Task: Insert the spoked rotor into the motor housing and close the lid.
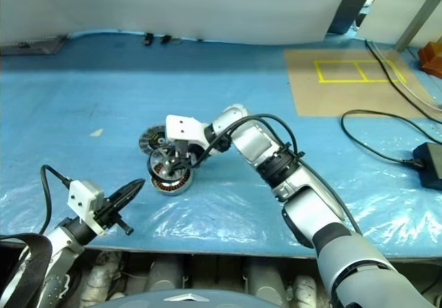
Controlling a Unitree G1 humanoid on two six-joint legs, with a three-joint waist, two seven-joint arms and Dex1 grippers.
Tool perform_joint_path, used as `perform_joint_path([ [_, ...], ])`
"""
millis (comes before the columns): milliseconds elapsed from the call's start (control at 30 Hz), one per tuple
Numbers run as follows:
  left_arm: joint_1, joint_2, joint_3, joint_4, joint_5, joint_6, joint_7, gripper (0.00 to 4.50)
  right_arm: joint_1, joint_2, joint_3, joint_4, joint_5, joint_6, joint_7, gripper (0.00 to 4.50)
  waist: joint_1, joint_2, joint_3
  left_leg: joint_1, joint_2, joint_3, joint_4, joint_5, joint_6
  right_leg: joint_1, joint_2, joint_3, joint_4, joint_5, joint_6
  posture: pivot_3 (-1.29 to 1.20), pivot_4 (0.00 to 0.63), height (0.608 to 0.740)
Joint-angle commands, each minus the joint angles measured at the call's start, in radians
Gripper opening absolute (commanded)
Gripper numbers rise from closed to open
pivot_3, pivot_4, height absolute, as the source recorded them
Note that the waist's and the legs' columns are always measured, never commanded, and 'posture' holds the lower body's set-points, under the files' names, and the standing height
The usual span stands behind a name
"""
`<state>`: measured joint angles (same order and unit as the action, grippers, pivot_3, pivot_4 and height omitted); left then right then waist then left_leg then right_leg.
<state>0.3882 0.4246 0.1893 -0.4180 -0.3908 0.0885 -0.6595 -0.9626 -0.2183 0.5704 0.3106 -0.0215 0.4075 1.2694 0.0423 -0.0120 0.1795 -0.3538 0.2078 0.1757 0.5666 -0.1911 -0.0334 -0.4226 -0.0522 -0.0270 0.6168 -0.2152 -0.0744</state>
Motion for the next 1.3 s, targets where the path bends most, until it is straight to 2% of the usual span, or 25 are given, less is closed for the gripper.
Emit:
perform_joint_path([
  [33, 0.003, 0.007, 0.005, -0.058, -0.015, 0.014, 0.012, 0.0, -0.005, 0.0, 0.006, -0.011, -0.012, -0.033, 0.003, 1.2, 0.0, 0.0, 0.0, 0.0, 0.0, 0.0, 0.0, 0.0, 0.0, 0.0, 0.0, 0.0, 0.0, 0.0, 0.0, 0.0, 0.15, 0.74],
  [500, -0.037, 0.023, 0.005, -0.123, -0.02, 0.105, 0.048, 0.0, 0.033, 0.01, 0.044, -0.02, -0.05, -0.03, -0.004, 1.2, -0.001, 0.0, 0.0, 0.001, 0.0, 0.0, 0.001, 0.0, 0.0, 0.001, 0.0, 0.001, 0.001, 0.0, 0.0, 0.0, 0.15, 0.74],
  [767, -0.061, 0.033, 0.009, -0.139, -0.029, 0.144, 0.057, 0.0, 0.009, 0.03, -0.027, -0.046, -0.002, 0.001, -0.015, 3.88, -0.001, 0.0, 0.0, 0.001, 0.0, 0.0, 0.001, 0.0, 0.0, 0.0, 0.0, 0.001, 0.002, 0.0, 0.0, 0.0, 0.15, 0.74],
  [933, -0.113, 0.04, -0.006, -0.121, -0.034, 0.164, 0.056, 0.0, 0.003, 0.023, -0.092, -0.099, 0.076, 0.098, 0.005, 3.88, 0.0, 0.0, 0.0, 0.001, 0.0, 0.0, 0.001, 0.0, 0.0, 0.0, 0.0, 0.001, 0.002, 0.0, 0.0, 0.0, 0.15, 0.74],
  [1033, -0.144, 0.036, -0.017, -0.11, -0.034, 0.174, 0.058, 0.0, 0.019, 0.033, -0.123, -0.106, 0.107, 0.149, -0.022, 3.29, 0.0, 0.0, 0.0, 0.001, 0.0, 0.0, 0.001, 0.0, 0.0, 0.0, 0.0, 0.001, 0.002, 0.0, 0.0, 0.0, 0.15, 0.74],
  [1200, -0.154, 0.03, -0.025, -0.107, -0.034, 0.176, 0.057, 0.0, 0.095, 0.104, -0.155, -0.068, 0.131, 0.191, -0.134, 1.66, -0.002, 0.0, 0.0, 0.001, 0.0, 0.0, 0.001, 0.0, 0.0, 0.0, 0.0, 0.001, 0.003, 0.0, 0.0, 0.0, 0.15, 0.74],
  [1300, -0.159, 0.024, -0.015, -0.109, -0.041, 0.173, 0.064, 0.0, 0.144, 0.17, -0.172, -0.049, 0.127, 0.178, -0.226, 0.53, -0.002, 0.0, 0.0, 0.001, 0.0, 0.0, 0.001, 0.0, 0.0, 0.0, 0.001, 0.001, 0.003, 0.0, 0.0, 0.0, 0.15, 0.74],
])
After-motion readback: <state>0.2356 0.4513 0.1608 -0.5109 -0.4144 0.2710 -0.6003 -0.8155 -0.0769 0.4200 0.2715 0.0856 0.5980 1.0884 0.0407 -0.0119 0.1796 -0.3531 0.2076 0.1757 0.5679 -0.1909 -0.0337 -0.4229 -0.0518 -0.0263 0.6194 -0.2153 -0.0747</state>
